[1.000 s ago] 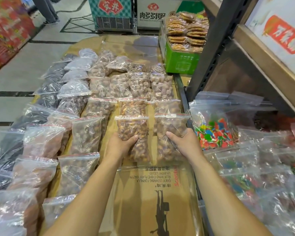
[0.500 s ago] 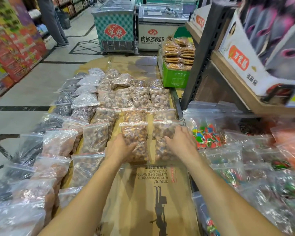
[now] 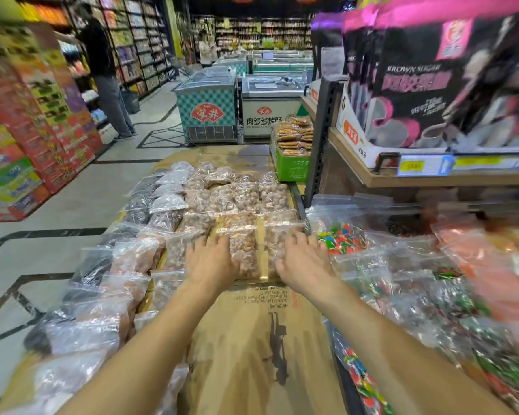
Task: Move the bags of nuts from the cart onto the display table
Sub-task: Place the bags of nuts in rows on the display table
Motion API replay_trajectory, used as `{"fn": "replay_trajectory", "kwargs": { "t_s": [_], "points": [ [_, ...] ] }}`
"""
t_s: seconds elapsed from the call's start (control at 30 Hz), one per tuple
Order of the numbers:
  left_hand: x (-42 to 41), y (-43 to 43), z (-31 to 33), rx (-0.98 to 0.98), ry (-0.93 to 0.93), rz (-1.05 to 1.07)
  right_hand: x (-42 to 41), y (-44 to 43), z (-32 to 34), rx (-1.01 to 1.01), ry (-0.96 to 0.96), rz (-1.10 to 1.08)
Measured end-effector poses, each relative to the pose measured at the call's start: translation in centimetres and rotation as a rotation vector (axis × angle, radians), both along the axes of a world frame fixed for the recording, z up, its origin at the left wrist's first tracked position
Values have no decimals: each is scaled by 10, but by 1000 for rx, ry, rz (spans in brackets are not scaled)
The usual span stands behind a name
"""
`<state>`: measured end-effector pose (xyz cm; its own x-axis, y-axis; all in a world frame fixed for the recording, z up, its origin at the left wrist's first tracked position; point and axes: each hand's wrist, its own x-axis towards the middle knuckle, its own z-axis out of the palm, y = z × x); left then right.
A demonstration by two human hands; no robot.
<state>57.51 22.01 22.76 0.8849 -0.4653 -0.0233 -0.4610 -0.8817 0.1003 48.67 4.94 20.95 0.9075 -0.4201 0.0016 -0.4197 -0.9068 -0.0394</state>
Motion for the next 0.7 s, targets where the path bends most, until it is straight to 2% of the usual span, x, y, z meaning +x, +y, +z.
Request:
{"fn": "replay_trajectory", "kwargs": {
  "t_s": [0.33,0.7],
  "points": [
    [-47,47,14,4,-122,-108,-58,51,30,-48,-6,-61],
    [-87,112,13,-4,-73,-298,-125,142,37,-17,4,-269]
  ]
}}
